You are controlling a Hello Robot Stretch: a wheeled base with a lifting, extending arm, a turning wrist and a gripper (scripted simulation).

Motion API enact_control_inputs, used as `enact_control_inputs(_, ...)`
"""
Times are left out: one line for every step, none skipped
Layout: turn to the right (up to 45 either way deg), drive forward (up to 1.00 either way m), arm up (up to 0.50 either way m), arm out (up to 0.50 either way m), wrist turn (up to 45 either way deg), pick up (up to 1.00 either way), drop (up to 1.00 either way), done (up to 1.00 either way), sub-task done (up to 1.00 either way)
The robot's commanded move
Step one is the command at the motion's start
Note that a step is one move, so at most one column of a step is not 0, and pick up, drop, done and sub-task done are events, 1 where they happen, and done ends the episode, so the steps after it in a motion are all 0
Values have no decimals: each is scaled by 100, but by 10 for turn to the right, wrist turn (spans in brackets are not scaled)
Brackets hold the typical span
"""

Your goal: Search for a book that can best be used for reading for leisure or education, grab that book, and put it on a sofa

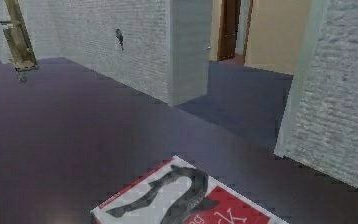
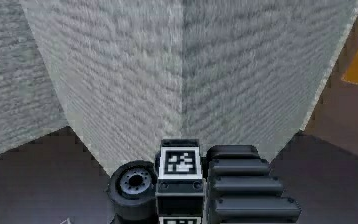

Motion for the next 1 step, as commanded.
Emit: enact_control_inputs(180, 0, 0, 0, 0, 0, 0, 0, 0)
